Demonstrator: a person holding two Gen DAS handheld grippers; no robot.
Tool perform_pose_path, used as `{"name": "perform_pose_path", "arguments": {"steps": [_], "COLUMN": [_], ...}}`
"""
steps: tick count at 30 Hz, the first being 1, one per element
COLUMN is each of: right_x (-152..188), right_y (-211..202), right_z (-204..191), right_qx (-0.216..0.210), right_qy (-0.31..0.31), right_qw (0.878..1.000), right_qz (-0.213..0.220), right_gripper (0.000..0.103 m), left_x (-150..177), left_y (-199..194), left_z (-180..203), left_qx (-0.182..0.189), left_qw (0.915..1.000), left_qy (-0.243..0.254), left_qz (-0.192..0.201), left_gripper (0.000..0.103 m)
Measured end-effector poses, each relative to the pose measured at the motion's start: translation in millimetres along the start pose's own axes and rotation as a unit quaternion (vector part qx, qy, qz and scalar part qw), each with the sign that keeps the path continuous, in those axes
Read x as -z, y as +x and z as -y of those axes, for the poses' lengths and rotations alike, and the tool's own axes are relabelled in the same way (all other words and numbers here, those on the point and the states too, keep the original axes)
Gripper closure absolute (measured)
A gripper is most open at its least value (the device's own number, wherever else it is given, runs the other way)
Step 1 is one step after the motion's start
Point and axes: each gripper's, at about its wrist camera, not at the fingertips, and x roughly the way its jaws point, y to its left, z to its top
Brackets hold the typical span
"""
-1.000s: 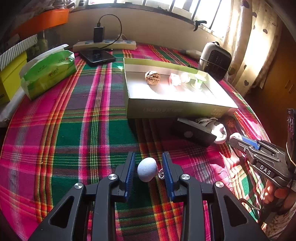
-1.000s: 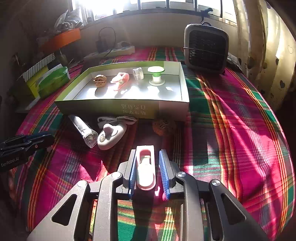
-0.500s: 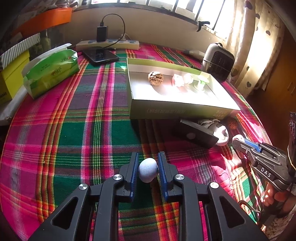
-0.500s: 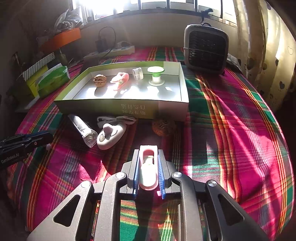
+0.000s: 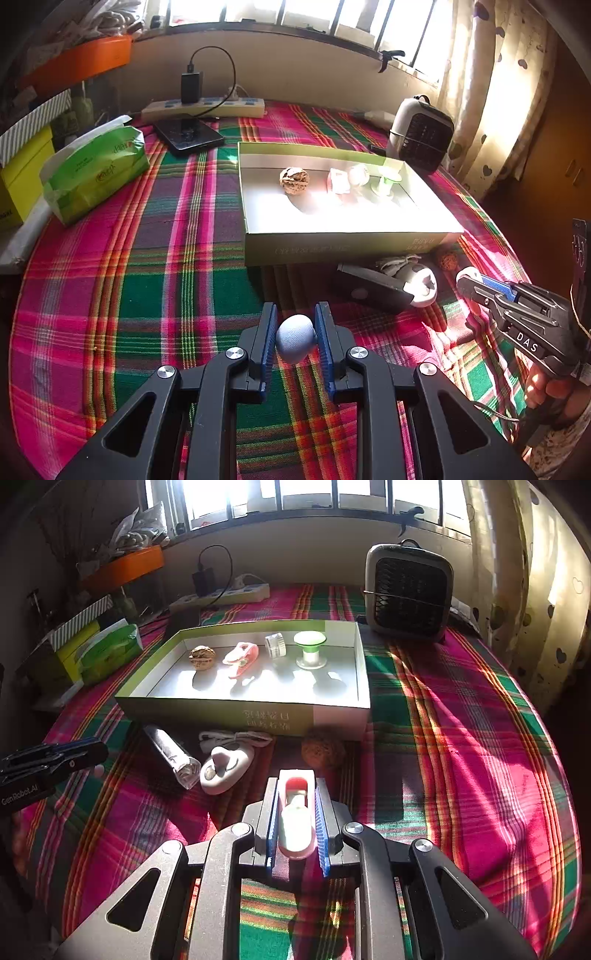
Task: Organize objects
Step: 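Carry the white egg and white-pink clip with both tools into the box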
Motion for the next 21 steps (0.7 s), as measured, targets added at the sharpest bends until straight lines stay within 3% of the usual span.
{"name": "perform_pose_path", "arguments": {"steps": [21], "right_x": [-41.4], "right_y": [1.7], "right_z": [6.3], "right_qx": [-0.005], "right_qy": [-0.007], "right_qw": [1.0], "right_qz": [0.019], "right_gripper": [0.085], "left_x": [-46.9], "left_y": [8.8], "left_z": [8.3], "left_qx": [0.01], "left_qw": [0.9997], "left_qy": [0.009], "left_qz": [0.019], "left_gripper": [0.084]}}
